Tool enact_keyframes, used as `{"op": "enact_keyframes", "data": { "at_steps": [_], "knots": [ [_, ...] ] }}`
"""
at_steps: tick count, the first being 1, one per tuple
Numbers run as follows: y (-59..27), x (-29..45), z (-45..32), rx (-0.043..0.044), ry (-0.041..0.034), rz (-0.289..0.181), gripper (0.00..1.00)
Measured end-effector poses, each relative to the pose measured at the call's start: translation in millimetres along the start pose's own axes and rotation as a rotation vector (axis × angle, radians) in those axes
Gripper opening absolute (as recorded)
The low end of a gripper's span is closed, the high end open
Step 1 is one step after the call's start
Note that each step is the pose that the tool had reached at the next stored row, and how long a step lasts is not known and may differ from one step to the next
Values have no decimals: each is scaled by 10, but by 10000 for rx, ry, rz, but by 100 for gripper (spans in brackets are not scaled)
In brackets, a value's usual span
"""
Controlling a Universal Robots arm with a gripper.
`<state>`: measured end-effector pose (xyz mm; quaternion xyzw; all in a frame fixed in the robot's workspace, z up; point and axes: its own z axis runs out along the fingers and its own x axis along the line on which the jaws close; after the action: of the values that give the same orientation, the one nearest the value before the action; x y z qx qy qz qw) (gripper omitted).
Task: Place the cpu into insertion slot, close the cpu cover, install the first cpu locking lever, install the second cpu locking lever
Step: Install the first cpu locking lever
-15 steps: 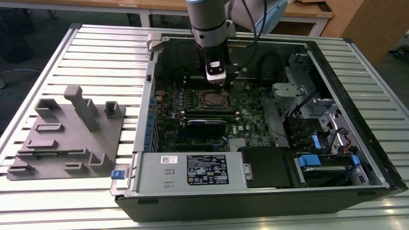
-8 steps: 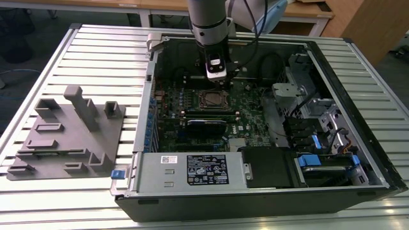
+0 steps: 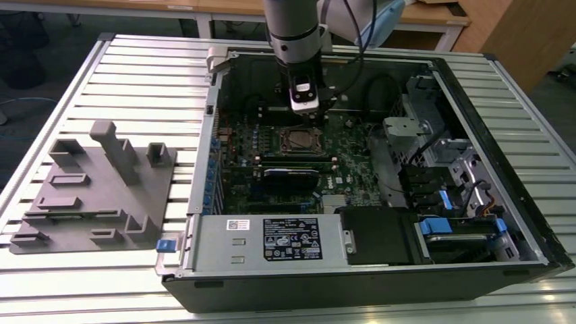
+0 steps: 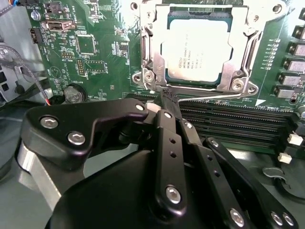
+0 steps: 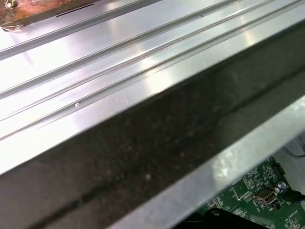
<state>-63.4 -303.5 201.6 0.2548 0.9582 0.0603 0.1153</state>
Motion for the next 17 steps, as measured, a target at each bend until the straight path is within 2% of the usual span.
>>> {"op": "enact_keyframes", "data": {
  "at_steps": [13,17],
  "knots": [
    [-2,57,-12,-79,-94,-2,11],
    [-15,81,-15,-128,-182,-5,11]
  ]
}}
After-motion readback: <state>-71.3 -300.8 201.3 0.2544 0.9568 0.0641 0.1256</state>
